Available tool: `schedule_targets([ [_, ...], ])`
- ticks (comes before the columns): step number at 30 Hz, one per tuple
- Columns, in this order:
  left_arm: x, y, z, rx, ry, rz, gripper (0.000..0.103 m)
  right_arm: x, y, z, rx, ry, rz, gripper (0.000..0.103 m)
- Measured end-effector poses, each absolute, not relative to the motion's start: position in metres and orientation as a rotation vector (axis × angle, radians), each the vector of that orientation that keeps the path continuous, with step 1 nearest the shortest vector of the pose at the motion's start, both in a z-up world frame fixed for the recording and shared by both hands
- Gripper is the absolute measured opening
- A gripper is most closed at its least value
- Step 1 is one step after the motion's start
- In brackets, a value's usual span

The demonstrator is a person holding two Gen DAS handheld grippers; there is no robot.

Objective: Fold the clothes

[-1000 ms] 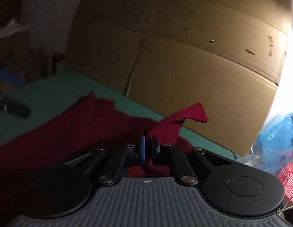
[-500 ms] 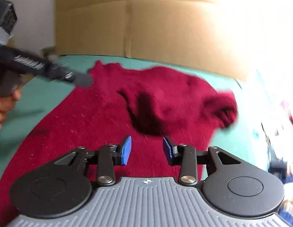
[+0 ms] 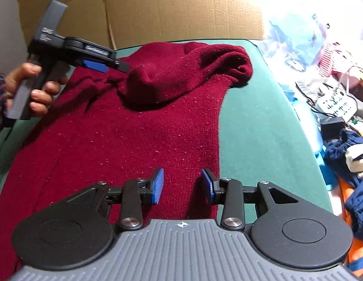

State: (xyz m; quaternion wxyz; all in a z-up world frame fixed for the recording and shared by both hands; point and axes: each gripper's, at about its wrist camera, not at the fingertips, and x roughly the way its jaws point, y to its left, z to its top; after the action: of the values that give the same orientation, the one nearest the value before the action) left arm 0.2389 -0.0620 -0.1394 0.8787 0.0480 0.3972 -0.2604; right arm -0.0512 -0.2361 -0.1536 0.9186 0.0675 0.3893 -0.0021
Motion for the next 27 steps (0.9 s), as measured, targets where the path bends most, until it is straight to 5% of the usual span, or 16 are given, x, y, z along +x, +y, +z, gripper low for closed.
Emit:
schedule_targets([
  [7,0.229,-0.071,-0.157,0.124,0.803,-0.533,0.062,-0.064,-0.218,-0.167,-0.036,0.707,0.016,0.041],
  [8,0.226,-0.071,-0.157,0.122,0.794,-0.534,0.056,-0.065,-0.219,-0.168,-0.028,0.7,0.017,0.041],
  [9,0.226,-0.071,-0.156,0.104,0.792,-0.546,0.029,-0.066,-0.22,-0.168,-0.027,0.694,0.02,0.042],
  [12,0.224,-0.07,-0.151,0.076,0.789,-0.554,0.011,-0.068,-0.221,-0.169,-0.027,0.682,0.022,0.042],
  [27,0.198,-0.041,-0.053,-0.082,0.522,-0.502,0.0,-0.047,-0.232,-0.156,0.001,0.736,0.024,0.037],
])
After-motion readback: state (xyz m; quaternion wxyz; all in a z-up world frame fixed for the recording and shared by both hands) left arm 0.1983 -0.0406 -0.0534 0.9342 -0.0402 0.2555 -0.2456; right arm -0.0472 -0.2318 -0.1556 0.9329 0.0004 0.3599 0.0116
